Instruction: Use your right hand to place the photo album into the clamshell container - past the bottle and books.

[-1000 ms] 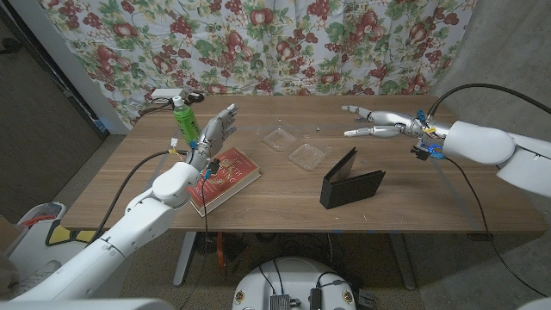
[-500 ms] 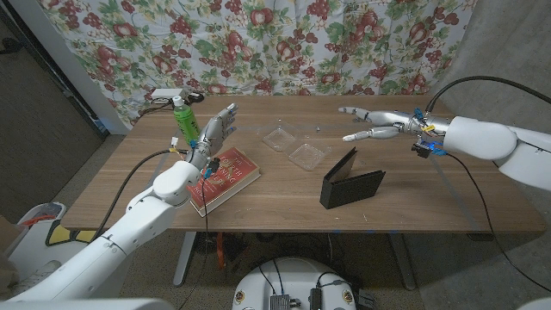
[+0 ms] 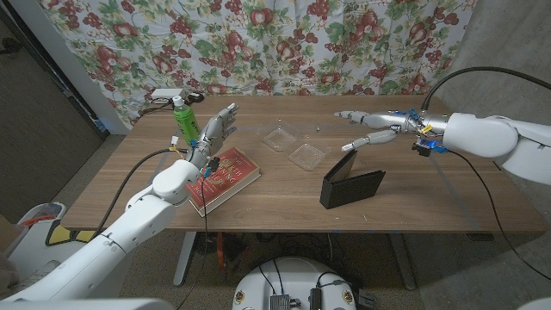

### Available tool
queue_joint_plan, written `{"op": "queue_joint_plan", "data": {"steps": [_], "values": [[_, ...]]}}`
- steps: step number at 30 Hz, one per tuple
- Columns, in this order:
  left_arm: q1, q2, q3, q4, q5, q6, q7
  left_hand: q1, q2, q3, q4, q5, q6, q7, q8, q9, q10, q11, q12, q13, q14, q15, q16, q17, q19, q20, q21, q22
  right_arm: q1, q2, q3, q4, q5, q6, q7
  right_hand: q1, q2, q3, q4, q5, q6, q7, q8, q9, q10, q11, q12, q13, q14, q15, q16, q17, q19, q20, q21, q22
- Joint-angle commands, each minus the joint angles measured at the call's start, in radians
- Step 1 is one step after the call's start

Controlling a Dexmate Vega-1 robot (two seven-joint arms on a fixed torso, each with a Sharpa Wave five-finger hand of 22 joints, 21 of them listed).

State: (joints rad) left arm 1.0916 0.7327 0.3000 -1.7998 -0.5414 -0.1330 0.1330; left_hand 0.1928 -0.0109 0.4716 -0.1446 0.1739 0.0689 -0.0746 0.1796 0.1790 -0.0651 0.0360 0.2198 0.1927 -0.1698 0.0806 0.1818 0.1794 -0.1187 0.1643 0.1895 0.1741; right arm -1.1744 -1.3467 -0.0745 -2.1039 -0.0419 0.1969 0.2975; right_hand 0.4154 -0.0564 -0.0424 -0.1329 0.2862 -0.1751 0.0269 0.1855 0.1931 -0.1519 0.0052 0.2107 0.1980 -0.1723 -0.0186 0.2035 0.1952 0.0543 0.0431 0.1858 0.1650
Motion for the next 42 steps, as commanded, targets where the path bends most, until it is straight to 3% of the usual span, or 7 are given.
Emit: {"op": "queue_joint_plan", "data": {"steps": [1,8,19,26,32,38,42], "values": [[0.008,0.01,-0.006,-0.002,-0.007,-0.004,-0.008,0.002,0.005,0.0,-0.001,-0.002,0.008,0.003,0.009,0.003,-0.001,0.005,0.004,0.006,-0.055,0.001,0.005,0.003,-0.001,-0.002,0.004,0.003,-0.037,-0.033,0.035,-0.055,-0.094,-0.018,0.027,0.014,0.0,0.003,-0.01,0.006,-0.065,0.01,0.009,0.003,0.012,-0.001,0.007,0.002,-0.027,-0.014,0.006,0.001,0.011,0.001,0.004,0.003],[0.011,0.01,-0.006,-0.004,-0.008,-0.004,-0.008,0.003,0.006,0.0,-0.001,-0.002,0.01,0.003,0.01,0.003,-0.002,0.005,0.004,0.006,-0.055,0.001,0.005,0.003,-0.001,-0.002,0.004,0.003,-0.059,-0.03,0.057,-0.077,-0.165,-0.015,0.035,0.022,0.0,0.003,-0.01,0.01,-0.061,0.018,0.013,0.003,0.014,0.018,0.007,0.004,-0.018,-0.005,0.008,0.001,0.012,-0.003,0.003,0.003],[0.014,0.011,-0.004,-0.007,-0.01,0.003,-0.006,0.004,0.006,-0.001,-0.001,-0.002,0.016,0.004,0.011,0.003,-0.001,0.004,0.004,0.006,-0.055,0.003,0.005,0.003,-0.002,-0.002,0.004,0.003,-0.037,-0.019,0.046,-0.079,-0.219,0.006,0.072,0.029,0.001,0.003,-0.01,0.013,-0.061,0.02,0.013,0.004,0.007,0.022,0.004,0.005,-0.023,-0.003,0.005,0.001,0.009,-0.006,0.001,0.003],[0.013,0.009,-0.003,-0.003,-0.007,-0.002,-0.005,0.004,0.006,-0.001,-0.001,-0.002,0.017,0.002,0.011,0.003,-0.001,0.005,0.004,0.006,-0.055,0.004,0.005,0.003,-0.002,-0.002,0.004,0.003,-0.068,-0.004,0.077,-0.082,-0.295,0.037,0.046,0.037,0.0,0.002,-0.01,0.016,-0.074,0.011,0.01,0.004,-0.014,0.019,-0.005,0.006,-0.042,0.001,-0.002,0.002,-0.003,-0.006,-0.003,0.003],[0.012,0.007,-0.003,-0.001,-0.006,-0.007,-0.005,0.004,0.006,-0.001,-0.001,-0.002,0.018,0.004,0.012,0.003,-0.001,0.005,0.004,0.006,-0.055,0.003,0.005,0.003,-0.003,-0.003,0.004,0.003,-0.06,0.007,0.077,-0.075,-0.314,0.061,0.067,0.041,0.001,0.003,-0.01,0.019,-0.077,0.012,0.01,0.004,-0.02,0.019,-0.007,0.007,-0.048,0.004,-0.004,0.002,-0.008,-0.005,-0.004,0.003],[0.011,0.007,-0.001,-0.001,-0.006,-0.004,-0.006,0.004,0.006,-0.002,-0.001,-0.002,0.019,0.004,0.012,0.003,-0.001,0.005,0.004,0.006,-0.056,0.004,0.005,0.003,-0.003,-0.003,0.004,0.003,-0.043,0.01,0.066,-0.068,-0.33,0.084,0.088,0.068,0.011,0.011,-0.013,0.029,-0.079,0.013,0.012,0.005,-0.064,0.043,-0.018,0.008,-0.064,0.02,-0.008,0.004,-0.024,0.005,-0.006,0.004],[0.012,0.011,0.0,-0.006,0.001,0.001,0.0,0.005,0.007,-0.002,0.0,-0.002,0.043,-0.015,0.02,0.003,0.0,0.004,0.004,0.006,-0.057,0.003,0.005,0.003,-0.004,-0.003,0.004,0.003,-0.04,0.009,0.064,-0.064,-0.352,0.1,0.094,0.077,0.015,0.014,-0.015,0.033,-0.08,0.019,0.013,0.006,-0.069,0.044,-0.017,0.009,-0.062,0.025,-0.006,0.005,-0.022,0.003,-0.004,0.004]]}}
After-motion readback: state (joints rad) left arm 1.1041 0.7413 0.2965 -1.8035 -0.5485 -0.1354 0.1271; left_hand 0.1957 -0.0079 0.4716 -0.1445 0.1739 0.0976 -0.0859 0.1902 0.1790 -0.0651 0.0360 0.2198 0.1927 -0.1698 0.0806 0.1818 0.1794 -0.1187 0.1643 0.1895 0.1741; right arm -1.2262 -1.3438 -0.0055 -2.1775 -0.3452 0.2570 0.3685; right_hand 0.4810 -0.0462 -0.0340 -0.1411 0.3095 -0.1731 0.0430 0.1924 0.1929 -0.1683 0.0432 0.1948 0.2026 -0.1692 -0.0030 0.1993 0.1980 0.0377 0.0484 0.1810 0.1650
